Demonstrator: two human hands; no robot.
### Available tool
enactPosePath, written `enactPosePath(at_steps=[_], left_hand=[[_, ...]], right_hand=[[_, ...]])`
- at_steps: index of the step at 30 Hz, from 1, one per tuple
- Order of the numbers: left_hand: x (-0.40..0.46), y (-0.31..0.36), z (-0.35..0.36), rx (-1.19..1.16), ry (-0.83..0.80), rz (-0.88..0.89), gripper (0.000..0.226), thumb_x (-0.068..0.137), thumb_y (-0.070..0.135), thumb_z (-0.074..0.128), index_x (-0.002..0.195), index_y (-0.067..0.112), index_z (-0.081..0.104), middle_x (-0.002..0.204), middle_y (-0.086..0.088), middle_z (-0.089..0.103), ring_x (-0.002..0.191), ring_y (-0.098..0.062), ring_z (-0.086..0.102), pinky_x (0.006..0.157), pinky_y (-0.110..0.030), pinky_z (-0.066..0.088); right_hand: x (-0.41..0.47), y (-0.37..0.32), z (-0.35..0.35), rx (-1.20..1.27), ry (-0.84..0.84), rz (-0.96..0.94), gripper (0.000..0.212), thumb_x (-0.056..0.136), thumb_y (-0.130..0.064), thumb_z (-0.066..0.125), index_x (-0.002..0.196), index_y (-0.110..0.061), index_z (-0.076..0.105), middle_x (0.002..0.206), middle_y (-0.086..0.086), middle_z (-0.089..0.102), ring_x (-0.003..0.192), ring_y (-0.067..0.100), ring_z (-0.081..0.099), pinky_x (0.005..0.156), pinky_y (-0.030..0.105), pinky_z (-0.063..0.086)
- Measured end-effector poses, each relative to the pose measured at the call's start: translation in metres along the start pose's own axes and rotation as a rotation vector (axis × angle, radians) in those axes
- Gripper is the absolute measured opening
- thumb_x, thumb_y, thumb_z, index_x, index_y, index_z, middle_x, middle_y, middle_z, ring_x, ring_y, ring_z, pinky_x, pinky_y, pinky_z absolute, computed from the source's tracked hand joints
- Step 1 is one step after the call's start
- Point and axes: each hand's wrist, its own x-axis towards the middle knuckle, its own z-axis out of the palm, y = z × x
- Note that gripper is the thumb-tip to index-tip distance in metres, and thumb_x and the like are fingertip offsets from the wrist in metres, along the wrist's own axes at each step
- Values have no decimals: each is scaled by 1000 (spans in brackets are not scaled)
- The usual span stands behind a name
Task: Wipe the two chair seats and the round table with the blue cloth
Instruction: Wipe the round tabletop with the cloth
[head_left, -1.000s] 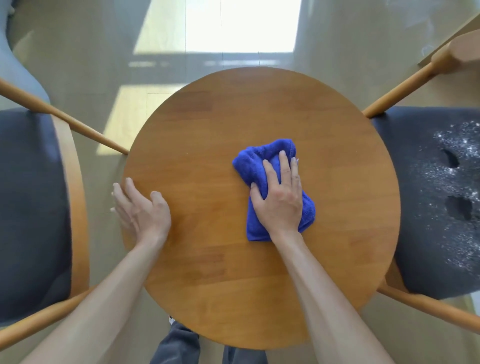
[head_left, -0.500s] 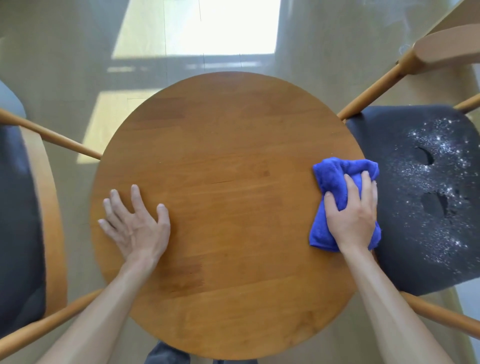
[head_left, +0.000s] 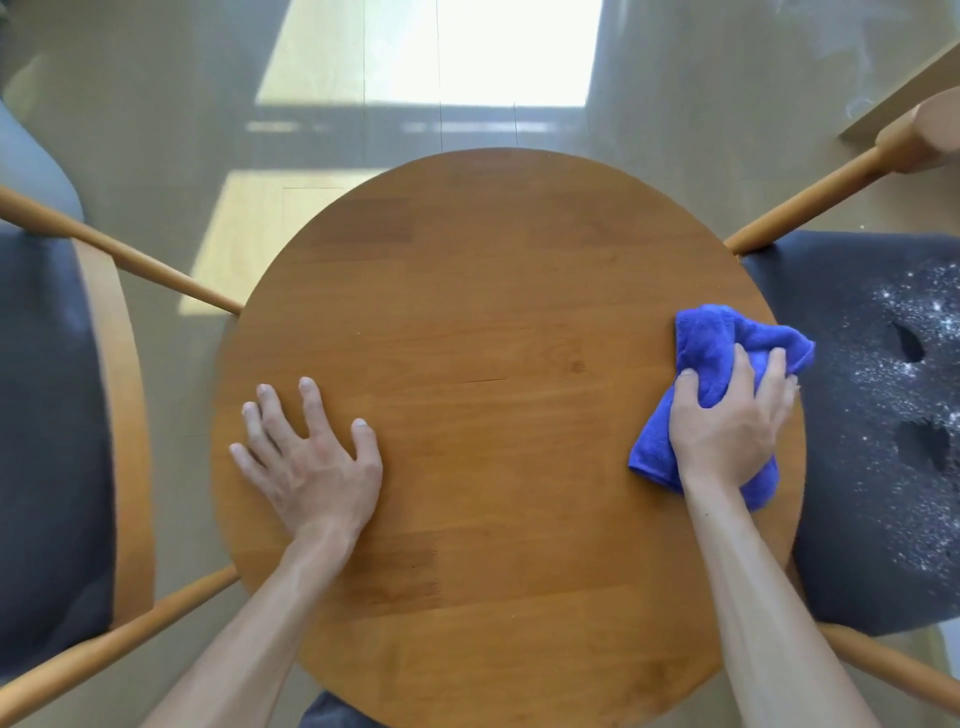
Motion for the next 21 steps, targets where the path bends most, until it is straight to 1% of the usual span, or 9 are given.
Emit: enactPosePath(at_steps=[3,7,9,12,14,15,17,19,21], left_hand=[[0,-1,-2,-4,-6,5,69,85,45,39,147,16,34,157,-19,18,146,-35,9,116,-58,7],[0,-3,-5,-7,-18,21,69,86,46,38,148,17,34,156,-18,20,146,-35,12,115,-59,11],[-1,-6,-6,-11,-21,31,68,87,47,38,148,17,34,156,-18,21,146,-35,13,115,-59,13],[-1,-10,-10,-38,-20,41,68,86,47,35,148,19,35,156,-15,24,146,-32,16,115,-57,16],[0,-14,-14,-104,-1,47,66,84,43,40,145,18,39,155,-12,29,145,-29,21,114,-54,20],[-1,-17,-17,-148,8,57,63,83,38,47,142,16,42,154,-11,32,145,-29,24,113,-53,22],[-2,-27,-21,-246,20,81,60,80,18,63,137,10,47,150,-11,39,142,-29,31,112,-53,29],[-5,-41,-23,-338,23,87,61,75,3,71,132,4,48,145,-13,42,136,-31,38,106,-55,39],[-7,-52,-27,-404,16,62,65,77,5,75,134,4,44,145,-11,39,133,-30,40,102,-53,43]], right_hand=[[-7,-45,24,22,-11,-100,55,85,-38,54,135,-15,53,154,10,32,142,37,24,112,47,30],[-32,-111,55,40,-8,-247,56,79,-40,59,129,-14,59,149,12,40,138,39,33,107,49,36],[-52,-144,66,37,-26,-307,59,76,-43,61,128,-15,60,147,12,42,137,38,35,105,48,37],[-88,-188,78,41,-89,-410,60,75,-45,62,129,-17,60,148,10,42,138,37,33,108,47,35],[-115,-213,85,51,-144,-473,59,76,-44,62,130,-19,59,150,9,40,140,36,31,110,48,34],[-128,-223,87,58,-168,-499,58,77,-43,63,130,-19,58,151,9,39,141,35,30,109,48,34],[-154,-243,93,79,-215,-542,57,77,-41,62,130,-20,58,151,8,38,142,34,29,109,50,34],[-179,-259,95,113,-267,-589,55,77,-39,62,129,-20,59,152,7,38,142,33,28,111,50,32],[-201,-270,96,155,-309,-649,52,78,-37,61,127,-20,60,151,7,38,142,33,28,111,49,31]])
